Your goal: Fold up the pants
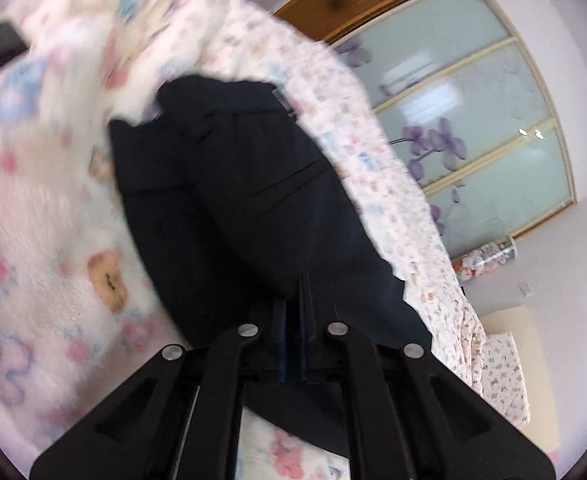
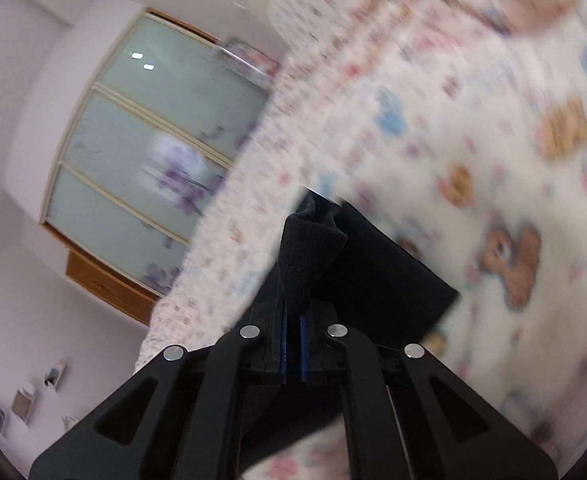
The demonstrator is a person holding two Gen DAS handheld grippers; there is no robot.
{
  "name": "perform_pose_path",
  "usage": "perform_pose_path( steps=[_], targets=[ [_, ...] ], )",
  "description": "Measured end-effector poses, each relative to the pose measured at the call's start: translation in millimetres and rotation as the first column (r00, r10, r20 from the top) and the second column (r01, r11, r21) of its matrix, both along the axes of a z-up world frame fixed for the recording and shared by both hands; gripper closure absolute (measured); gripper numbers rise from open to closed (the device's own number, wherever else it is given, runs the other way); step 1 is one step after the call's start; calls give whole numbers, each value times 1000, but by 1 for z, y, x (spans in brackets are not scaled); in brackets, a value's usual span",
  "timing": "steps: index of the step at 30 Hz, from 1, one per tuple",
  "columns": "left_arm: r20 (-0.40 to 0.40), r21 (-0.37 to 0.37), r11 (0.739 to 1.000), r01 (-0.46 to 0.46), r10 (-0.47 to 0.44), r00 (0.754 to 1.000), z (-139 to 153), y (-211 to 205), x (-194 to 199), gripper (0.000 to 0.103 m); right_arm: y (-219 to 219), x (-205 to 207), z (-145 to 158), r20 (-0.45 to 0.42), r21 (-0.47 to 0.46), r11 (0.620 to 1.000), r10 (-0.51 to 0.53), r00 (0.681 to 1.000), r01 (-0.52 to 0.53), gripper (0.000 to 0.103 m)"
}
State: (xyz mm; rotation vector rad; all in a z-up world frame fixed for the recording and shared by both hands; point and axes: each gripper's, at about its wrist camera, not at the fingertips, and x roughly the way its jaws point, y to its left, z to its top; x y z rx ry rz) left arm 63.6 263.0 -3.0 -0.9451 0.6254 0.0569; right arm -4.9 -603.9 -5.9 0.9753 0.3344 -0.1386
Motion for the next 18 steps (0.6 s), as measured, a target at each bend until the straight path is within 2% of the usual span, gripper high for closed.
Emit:
perform_pose_path(
  steps=[2,5,8,11,13,15,16,18],
  targets=[
    [-9,17,1000,0,0,1000,-3,0,-4,98,2,0,1,-21,-31,999,-13,1000,12,99],
    [3,1,1000,-17,17,1000,-9,1,-7,98,0,0,-3,-21,8,1000,-13,1000,13,99],
    [39,37,999,-28,26,999,1,-3,-14,99,0,-6,9,35,-21,1000,-13,999,14,99],
    [74,11,999,-47,46,996,1,-9,-33,99,-2,-12,13,92,-8,999,-40,995,41,99],
    [2,12,998,-62,62,998,-20,-9,-33,99,-6,-12,4,46,12,998,-61,997,61,99],
    [-24,-1,998,-64,64,998,-35,-8,-28,97,-9,-3,-16,-116,12,997,-76,990,78,99],
    [-18,7,998,-68,69,997,-33,-8,-29,97,-11,0,-29,-181,35,996,-75,981,82,99],
    [-12,32,997,-76,76,997,-25,-10,-30,94,-14,-2,-34,-183,73,994,-63,981,77,99]
  ],
)
